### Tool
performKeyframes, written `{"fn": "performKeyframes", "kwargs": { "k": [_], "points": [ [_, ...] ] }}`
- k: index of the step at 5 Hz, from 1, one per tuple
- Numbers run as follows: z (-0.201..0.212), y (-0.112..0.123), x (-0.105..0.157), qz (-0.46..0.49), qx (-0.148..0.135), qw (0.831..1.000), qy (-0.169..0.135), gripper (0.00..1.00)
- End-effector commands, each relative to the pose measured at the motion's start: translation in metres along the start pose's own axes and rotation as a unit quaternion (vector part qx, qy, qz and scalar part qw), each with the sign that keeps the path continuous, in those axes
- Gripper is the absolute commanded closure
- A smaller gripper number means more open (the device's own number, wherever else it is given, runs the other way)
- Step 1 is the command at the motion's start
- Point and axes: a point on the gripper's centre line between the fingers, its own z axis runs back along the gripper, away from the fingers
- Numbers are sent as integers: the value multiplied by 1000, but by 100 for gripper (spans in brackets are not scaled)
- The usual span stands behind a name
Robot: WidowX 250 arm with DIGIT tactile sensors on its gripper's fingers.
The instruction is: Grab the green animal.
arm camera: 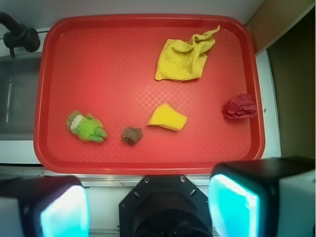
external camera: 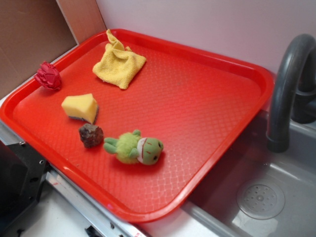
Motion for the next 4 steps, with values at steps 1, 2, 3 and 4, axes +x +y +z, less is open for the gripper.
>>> {"fn": "performKeyframes", "kwargs": {
  "k": [1,2,3,4],
  "points": [
    [0,0,0,0,0,1000,0,0],
    [-9,-6,11,-113,-15,992,-60,0],
    [-23,-19,24,-200,-16,976,-80,0],
    [-37,-40,34,-264,-17,961,-75,0]
  ]
}}
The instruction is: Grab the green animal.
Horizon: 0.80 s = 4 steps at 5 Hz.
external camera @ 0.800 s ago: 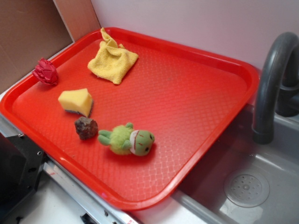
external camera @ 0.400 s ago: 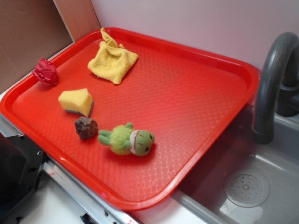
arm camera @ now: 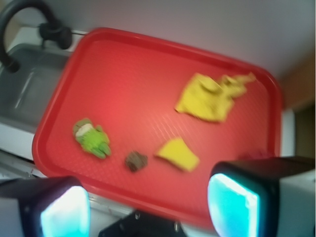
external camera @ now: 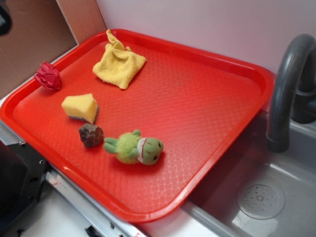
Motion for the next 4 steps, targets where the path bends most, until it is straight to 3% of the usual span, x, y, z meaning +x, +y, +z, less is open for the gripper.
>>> {"fn": "performKeyframes", "kwargs": {
  "k": [1,2,3,4],
  "points": [
    [-42,-35,31,-124,-13,992,5,0],
    [-68,-52,38,-152,-3,988,34,0],
    [-92,-62,39,-180,-22,982,47,0],
    [-121,-69,35,-195,-8,978,81,0]
  ]
}}
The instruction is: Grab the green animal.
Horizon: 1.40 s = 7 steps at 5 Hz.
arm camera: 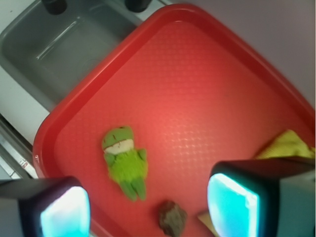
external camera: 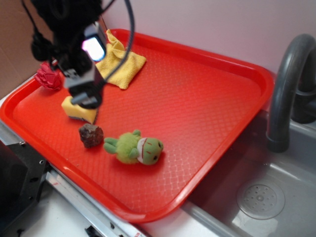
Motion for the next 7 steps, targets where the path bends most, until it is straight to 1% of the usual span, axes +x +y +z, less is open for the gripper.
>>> {"fn": "performKeyframes", "kwargs": {
  "k": [1,2,3,4,5,6,7],
  "points": [
    [-56,-8,-2,-23,10,998,50,0],
    [-80,-17,-6,-36,8,996,76,0],
    [-101,-20,-17,-44,18,992,115,0],
    [-115,-28,-18,-64,4,990,123,0],
    [-122,-27,-21,-49,7,990,129,39],
    [-120,-25,-22,-43,8,991,129,100],
    [-106,-21,-16,-3,7,992,129,100]
  ]
}}
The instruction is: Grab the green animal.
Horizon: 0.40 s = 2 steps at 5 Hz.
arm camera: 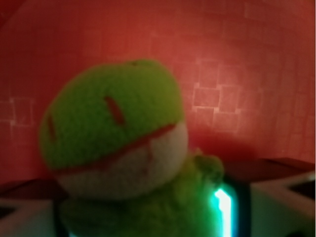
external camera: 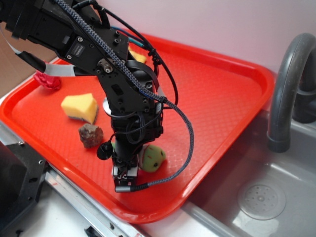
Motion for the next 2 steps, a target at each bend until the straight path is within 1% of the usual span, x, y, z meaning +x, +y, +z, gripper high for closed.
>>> {"fn": "performKeyframes", "kwargs": {
  "k": [1,2],
  "points": [
    [49,20,-2,150,-28,988,-18,100],
    [92,47,-12,272,-37,960,-52,100]
  ]
}}
